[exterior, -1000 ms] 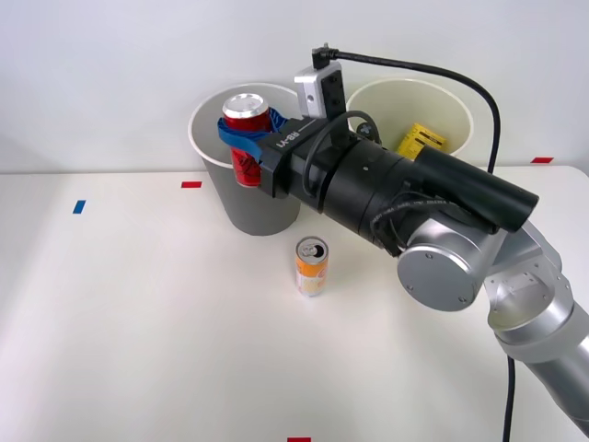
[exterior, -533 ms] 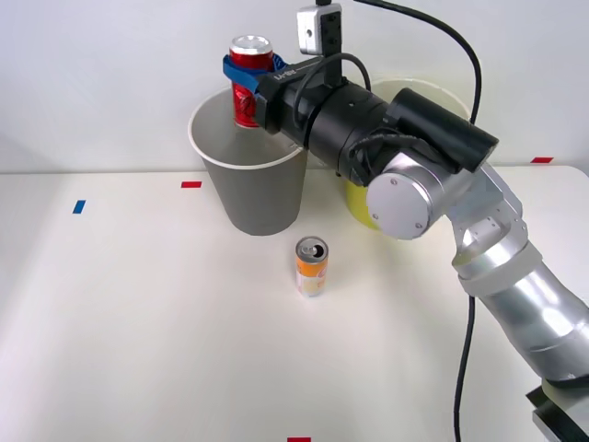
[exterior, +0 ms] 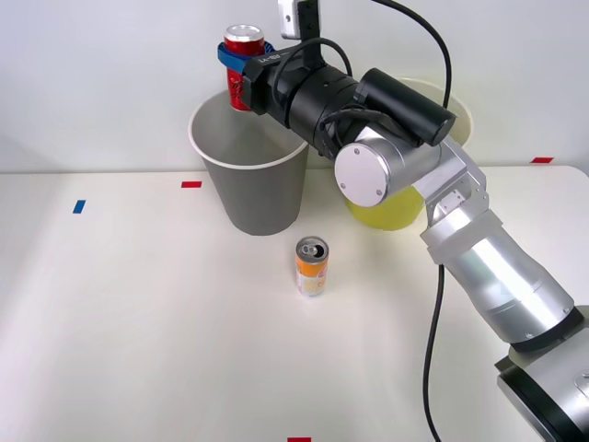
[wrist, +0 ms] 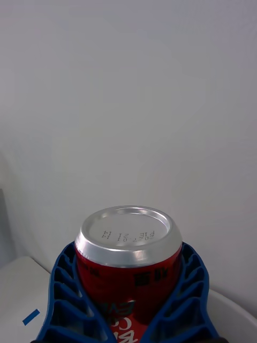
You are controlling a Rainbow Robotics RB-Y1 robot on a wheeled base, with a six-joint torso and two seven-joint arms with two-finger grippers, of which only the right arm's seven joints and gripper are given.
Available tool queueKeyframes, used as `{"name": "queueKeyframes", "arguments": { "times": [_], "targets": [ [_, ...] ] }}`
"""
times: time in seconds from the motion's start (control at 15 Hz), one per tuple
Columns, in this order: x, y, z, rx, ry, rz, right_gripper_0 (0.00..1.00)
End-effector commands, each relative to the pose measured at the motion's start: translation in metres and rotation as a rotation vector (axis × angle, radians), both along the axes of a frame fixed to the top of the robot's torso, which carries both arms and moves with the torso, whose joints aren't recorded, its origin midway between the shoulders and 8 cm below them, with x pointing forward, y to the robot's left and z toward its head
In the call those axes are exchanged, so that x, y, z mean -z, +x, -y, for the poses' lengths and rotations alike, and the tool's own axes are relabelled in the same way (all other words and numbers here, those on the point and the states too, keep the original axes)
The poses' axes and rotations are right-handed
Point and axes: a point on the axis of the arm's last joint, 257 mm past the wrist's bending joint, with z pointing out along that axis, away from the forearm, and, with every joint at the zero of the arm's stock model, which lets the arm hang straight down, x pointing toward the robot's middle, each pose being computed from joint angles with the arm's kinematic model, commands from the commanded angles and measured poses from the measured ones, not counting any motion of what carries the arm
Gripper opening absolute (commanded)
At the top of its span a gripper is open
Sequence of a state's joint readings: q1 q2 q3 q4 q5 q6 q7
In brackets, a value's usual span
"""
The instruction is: Put cans in the gray bin, plastic bottles in the light green bin
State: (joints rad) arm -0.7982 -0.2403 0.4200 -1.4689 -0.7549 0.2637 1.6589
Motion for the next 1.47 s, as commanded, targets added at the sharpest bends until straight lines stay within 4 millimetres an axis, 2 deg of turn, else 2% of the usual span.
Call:
{"name": "queueKeyframes", "arguments": {
  "times": [0.07,0.2,0.27,0.33,0.4,0.6,0.8,1.07,1.33,1.47],
  "targets": [
    [0.002,0.003,0.000,0.006,-0.010,0.000,0.00],
    [0.003,0.003,0.001,0.006,-0.011,-0.003,0.32],
    [0.006,0.004,0.001,0.006,-0.016,-0.005,0.61],
    [0.007,0.004,0.002,0.004,-0.018,-0.008,0.82],
    [0.008,0.004,0.002,0.003,-0.017,-0.012,0.99],
    [0.007,0.004,0.004,0.006,-0.027,0.000,1.00],
    [-0.004,-0.006,0.008,-0.001,-0.008,0.029,1.00],
    [-0.013,-0.031,0.035,0.006,0.122,0.090,1.00],
    [-0.007,-0.054,0.067,0.027,0.174,0.131,1.00],
    [0.003,-0.075,0.091,0.041,0.183,0.148,1.00]
  ]
}}
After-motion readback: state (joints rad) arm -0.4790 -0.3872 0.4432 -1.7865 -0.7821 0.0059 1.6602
